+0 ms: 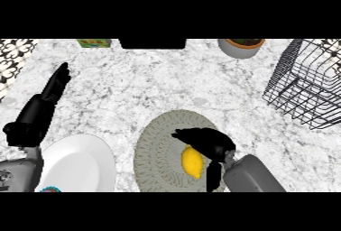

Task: Pick the lemon from the placemat and place it in the basket

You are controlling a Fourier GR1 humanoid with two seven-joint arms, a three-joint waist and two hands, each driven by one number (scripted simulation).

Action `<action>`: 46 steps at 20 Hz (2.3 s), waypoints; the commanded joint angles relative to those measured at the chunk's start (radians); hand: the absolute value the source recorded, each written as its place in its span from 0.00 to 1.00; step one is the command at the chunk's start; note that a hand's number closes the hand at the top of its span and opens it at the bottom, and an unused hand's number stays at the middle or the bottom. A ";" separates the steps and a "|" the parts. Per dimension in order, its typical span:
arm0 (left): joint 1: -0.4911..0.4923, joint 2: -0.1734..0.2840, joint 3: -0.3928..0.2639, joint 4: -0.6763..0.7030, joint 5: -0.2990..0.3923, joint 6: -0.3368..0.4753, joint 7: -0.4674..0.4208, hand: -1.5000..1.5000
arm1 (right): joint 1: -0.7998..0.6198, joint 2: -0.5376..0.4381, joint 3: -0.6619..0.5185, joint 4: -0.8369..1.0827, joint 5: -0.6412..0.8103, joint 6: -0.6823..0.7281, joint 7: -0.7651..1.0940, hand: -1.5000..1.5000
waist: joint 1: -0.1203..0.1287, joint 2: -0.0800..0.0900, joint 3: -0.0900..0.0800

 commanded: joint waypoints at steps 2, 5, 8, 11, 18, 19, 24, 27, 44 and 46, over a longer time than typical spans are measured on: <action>0.016 -0.034 -0.018 -0.066 -0.020 0.001 0.044 0.50 | -0.007 0.022 -0.004 0.084 0.057 -0.015 -0.069 0.00 | 0.003 0.000 0.000; 0.021 -0.003 0.024 -0.034 -0.009 -0.027 0.011 0.50 | -0.008 0.073 -0.053 0.057 0.025 0.027 -0.012 1.00 | 0.001 0.000 0.000; -0.020 0.010 0.049 0.030 -0.005 -0.041 -0.014 0.50 | -0.002 0.042 -0.054 0.111 0.059 -0.037 -0.112 1.00 | 0.000 0.000 0.000; 0.003 -0.027 0.015 -0.023 -0.023 -0.020 0.014 0.50 | -0.044 0.061 -0.020 0.234 0.132 -0.132 -0.174 1.00 | 0.006 0.001 0.000; -0.003 -0.013 0.045 -0.006 -0.014 -0.021 0.030 0.50 | 0.066 -0.208 -0.214 0.128 0.139 -0.211 -0.164 1.00 | -0.050 -0.009 0.001; -0.002 -0.015 0.056 0.004 -0.012 -0.011 0.022 0.50 | 0.055 -0.272 -0.285 0.185 0.148 -0.231 -0.138 1.00 | -0.070 -0.001 0.000; 0.028 0.007 0.099 0.005 -0.014 0.008 0.008 0.50 | 0.093 -0.536 -0.567 0.280 0.124 -0.318 -0.074 1.00 | -0.132 0.004 0.003; 0.022 -0.004 0.081 -0.011 -0.014 0.003 -0.007 0.50 | 0.099 -0.672 -0.713 0.377 0.097 -0.403 -0.111 1.00 | -0.089 0.009 0.007; -0.069 -0.011 0.034 0.021 -0.012 -0.039 0.020 0.50 | -0.238 -0.987 -1.192 0.686 -0.355 -0.375 -0.491 1.00 | 0.020 0.008 0.002; -0.037 -0.017 0.033 0.017 -0.012 -0.042 0.002 0.50 | -0.234 -1.034 -1.197 0.710 -0.380 -0.303 -0.545 1.00 | 0.014 0.005 0.001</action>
